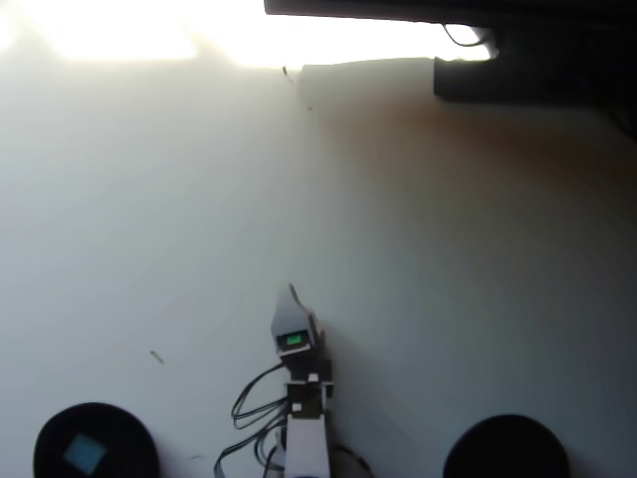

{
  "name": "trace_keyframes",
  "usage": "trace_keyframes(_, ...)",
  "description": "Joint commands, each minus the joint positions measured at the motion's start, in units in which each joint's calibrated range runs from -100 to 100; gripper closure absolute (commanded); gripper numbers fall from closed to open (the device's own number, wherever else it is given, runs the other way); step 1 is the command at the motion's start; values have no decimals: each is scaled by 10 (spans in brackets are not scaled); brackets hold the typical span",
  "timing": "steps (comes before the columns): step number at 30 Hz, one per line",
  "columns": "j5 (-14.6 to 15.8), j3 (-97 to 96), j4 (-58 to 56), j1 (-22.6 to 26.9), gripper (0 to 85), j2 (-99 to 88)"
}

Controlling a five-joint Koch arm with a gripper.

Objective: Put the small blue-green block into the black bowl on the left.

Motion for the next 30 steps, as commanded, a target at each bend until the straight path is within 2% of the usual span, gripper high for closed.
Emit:
trace_keyframes(1, 0, -7, 36, 0, 373, 17)
trace_keyframes(5, 3, -41, 94, -1, 375, 51)
trace_keyframes(12, 5, -50, 98, 27, 372, 106)
trace_keyframes(18, 18, -29, 117, 21, 375, 164)
trace_keyframes(21, 82, -30, 153, 21, 372, 227)
trace_keyframes(24, 95, -33, 158, 9, 371, 227)
trace_keyframes(27, 138, -35, 171, -2, 369, 230)
trace_keyframes(30, 140, -35, 171, -7, 369, 230)
